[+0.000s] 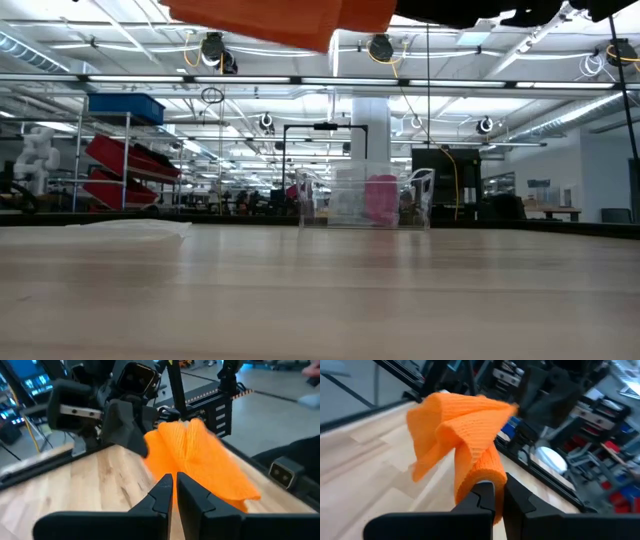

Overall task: Roll bandage
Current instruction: Roll the orange bandage

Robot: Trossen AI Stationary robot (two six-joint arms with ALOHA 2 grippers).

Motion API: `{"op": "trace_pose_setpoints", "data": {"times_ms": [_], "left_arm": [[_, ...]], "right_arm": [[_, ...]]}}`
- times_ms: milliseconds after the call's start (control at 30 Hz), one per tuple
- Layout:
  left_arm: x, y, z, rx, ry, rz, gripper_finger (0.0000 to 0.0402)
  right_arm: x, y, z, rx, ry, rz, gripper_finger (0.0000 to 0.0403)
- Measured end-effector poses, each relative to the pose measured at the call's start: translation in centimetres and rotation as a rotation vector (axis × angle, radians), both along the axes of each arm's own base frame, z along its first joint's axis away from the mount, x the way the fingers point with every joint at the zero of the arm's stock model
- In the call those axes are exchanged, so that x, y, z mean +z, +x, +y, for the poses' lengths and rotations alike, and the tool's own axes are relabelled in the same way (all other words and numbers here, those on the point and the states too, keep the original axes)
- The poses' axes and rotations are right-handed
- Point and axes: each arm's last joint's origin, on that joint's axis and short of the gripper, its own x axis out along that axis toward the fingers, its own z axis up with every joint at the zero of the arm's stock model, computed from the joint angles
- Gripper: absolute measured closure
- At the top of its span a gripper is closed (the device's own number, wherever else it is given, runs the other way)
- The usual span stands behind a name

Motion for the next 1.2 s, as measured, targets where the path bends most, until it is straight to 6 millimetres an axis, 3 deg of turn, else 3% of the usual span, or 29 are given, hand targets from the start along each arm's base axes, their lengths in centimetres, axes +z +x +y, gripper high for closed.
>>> {"op": "trace_pose_setpoints", "data": {"times_ms": [167, 433, 533, 767, 1200], "left_arm": [[0.0, 0.0, -0.2, -0.046, -0.043, 0.012, 0.0339], [0.1, 0.0, -0.2, -0.046, -0.049, 0.007, 0.0196], [0.2, -0.1, -0.2, -0.048, -0.050, 0.002, 0.0164], [0.7, 0.1, 0.0, 0.023, -0.055, -0.062, 0.0153], [0.3, 0.2, 0.6, 0.200, 0.014, -0.052, 0.0152]], "right_arm": [[0.0, 0.0, -0.2, -0.058, -0.006, -0.004, 0.0399], [-0.1, 0.0, -0.2, -0.061, 0.009, 0.009, 0.0399], [-0.1, 0.1, -0.4, -0.083, 0.031, 0.006, 0.0399], [2.3, 0.0, -0.6, -0.271, 0.089, -0.230, 0.0399], [4.8, -1.8, 2.2, -0.193, -0.037, -0.436, 0.0399]]}}
